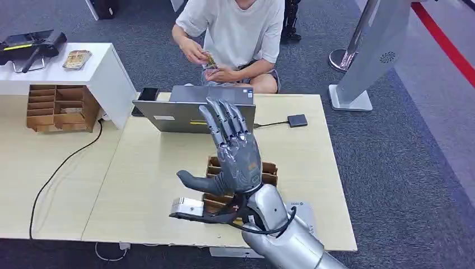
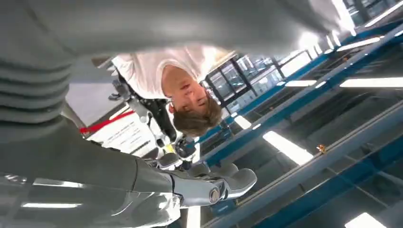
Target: Pass the card to the sensor for recognition and then transmit it.
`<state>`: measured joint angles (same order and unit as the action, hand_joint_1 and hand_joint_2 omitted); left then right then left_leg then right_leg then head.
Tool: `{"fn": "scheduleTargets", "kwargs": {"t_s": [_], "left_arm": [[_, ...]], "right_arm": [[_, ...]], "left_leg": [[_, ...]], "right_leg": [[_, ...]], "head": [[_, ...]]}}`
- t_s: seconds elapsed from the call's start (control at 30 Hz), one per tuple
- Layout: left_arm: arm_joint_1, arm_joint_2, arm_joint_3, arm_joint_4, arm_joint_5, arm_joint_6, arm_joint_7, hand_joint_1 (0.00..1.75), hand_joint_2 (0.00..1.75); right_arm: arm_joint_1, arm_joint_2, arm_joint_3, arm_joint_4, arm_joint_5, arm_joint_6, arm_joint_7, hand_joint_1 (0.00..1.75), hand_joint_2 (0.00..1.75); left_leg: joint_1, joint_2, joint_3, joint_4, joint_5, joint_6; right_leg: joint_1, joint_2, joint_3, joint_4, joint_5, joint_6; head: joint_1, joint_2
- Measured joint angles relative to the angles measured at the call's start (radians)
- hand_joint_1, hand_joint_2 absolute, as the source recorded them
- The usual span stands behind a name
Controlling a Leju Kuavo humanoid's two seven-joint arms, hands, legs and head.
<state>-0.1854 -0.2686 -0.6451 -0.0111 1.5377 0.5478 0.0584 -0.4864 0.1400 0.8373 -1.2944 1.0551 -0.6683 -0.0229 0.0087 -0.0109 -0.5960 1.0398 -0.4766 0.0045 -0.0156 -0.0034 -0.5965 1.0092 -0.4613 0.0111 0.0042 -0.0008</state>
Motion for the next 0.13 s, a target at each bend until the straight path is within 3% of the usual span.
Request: {"fn": "scheduleTargets", "kwargs": {"t_s": [0.13], "left_arm": [[-0.002, 0.001, -0.024, -0.003, -0.007, 0.000, 0.019, 0.00, 0.00]], "right_arm": [[0.061, -0.008, -0.002, -0.057, -0.065, 0.000, -0.092, 0.00, 0.00]], "left_leg": [[0.000, 0.000, 0.000, 0.000, 0.000, 0.000]], "right_leg": [[0.000, 0.000, 0.000, 0.000, 0.000, 0.000]], "head": [[0.000, 0.000]]}}
